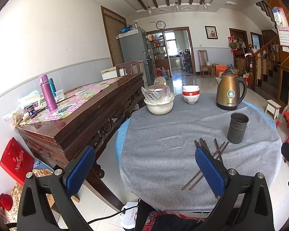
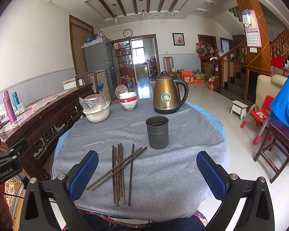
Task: Organize utensils
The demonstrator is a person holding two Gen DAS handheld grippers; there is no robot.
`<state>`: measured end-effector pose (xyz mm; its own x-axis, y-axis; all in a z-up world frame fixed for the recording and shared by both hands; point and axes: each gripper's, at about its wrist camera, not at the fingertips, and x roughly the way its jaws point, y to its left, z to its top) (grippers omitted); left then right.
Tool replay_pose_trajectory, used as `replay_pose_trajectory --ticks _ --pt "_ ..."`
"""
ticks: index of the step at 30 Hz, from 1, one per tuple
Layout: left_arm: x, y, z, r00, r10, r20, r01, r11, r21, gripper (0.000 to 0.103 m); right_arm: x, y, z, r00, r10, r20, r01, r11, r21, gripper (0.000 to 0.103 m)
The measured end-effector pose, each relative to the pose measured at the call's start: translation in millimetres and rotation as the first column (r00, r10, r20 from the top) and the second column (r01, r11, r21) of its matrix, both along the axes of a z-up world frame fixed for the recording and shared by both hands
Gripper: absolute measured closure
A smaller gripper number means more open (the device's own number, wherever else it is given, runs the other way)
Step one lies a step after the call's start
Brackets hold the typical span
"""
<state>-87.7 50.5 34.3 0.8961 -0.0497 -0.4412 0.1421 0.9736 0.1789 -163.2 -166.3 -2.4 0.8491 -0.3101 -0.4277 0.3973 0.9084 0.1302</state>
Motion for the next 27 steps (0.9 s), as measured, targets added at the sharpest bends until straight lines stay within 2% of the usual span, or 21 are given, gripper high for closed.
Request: replay_pose_trajectory --ticks 8,14,19,23,26,27 --pt "2 0 -2 1.0 -0.001 -0.006 0.001 1.0 0.004 0.0 3 -2 -1 1.0 0.001 -0.005 -0.001 1.0 0.013 0.0" --pt "8 -1 -7 1.0 0.0 -0.025 0.0 1.0 0.003 0.0 15 -14 -5 0.998 -0.008 -0.061 0.01 0.999 0.038 0.0" --pt "18 -3 -7 0.999 0.008 -0.033 -0.008 1.0 -0.006 0.0 31 -27 -8 0.995 -0.006 -0.102 0.015 0.996 0.084 0.0" --pt "34 -9 -12 0.998 0.009 -0.057 -0.009 1.0 -0.008 0.0 49 -36 -13 0.994 0.004 -0.105 0.004 0.997 0.083 0.0" --pt "46 -14 -20 0.997 0.006 -0.08 -0.006 1.0 0.001 0.0 70 -49 -22 0.992 0.035 -0.12 -0.018 0.99 0.138 0.0" --pt "54 -17 -25 0.995 -0.001 -0.101 0.001 1.0 0.001 0.0 79 -56 -27 0.99 0.052 -0.134 -0.026 0.983 0.183 0.0"
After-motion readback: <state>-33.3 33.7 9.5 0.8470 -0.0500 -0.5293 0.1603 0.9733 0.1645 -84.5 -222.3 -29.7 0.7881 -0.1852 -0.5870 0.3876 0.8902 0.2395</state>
